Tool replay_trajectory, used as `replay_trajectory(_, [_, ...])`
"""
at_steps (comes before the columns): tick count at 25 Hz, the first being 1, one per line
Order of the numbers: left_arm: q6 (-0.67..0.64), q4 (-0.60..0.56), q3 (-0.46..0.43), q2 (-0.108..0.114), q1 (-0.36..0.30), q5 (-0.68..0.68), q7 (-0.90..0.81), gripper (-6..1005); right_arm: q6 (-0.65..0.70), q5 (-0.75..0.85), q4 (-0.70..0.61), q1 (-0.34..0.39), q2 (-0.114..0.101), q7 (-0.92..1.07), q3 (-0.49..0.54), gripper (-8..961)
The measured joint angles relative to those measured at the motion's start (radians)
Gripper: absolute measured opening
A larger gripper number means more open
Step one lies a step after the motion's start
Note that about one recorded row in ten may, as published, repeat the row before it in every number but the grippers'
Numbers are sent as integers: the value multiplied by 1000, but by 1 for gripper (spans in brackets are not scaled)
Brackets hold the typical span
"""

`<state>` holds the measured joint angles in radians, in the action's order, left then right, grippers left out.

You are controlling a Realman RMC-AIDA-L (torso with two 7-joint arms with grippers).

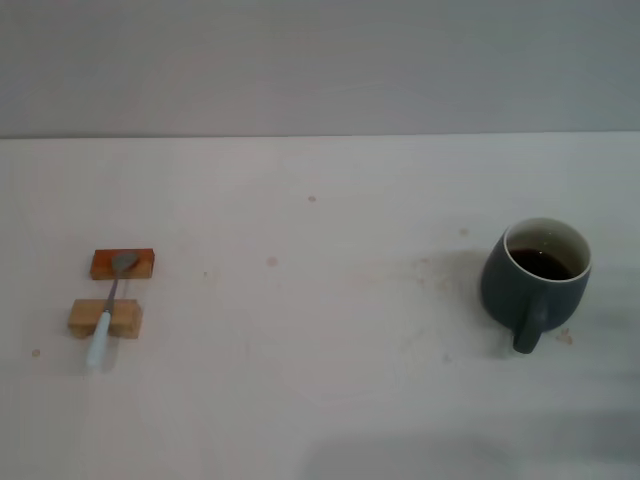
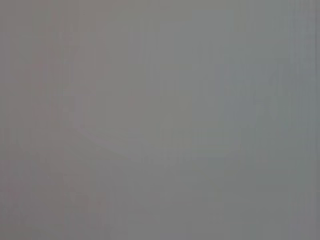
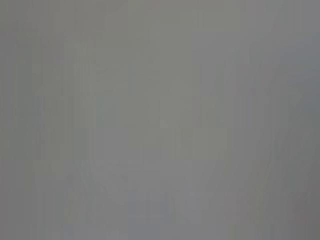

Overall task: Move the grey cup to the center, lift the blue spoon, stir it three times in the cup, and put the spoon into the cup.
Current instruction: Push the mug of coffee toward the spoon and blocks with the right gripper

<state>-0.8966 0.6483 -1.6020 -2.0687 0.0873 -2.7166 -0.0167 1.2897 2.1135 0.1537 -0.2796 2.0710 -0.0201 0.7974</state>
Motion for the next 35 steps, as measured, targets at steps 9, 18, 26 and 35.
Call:
replay_trajectory(9, [-30,2,38,-3,-13,2,-5,709,-29,11,-57,-63,-4,52,-83,121])
replay_trajectory(18, [-79,2,84,-3,-18,56,4,709,-28,55,-98,-84,0,178,-115,116])
replay_trajectory(26, [-100,-17,97,-2,-8,67,5,708,-36,58,-108,-90,1,232,-119,116])
replay_trajectory(35, [-125,-128,100,-1,45,67,-5,708,-68,24,-106,-101,4,226,-95,115])
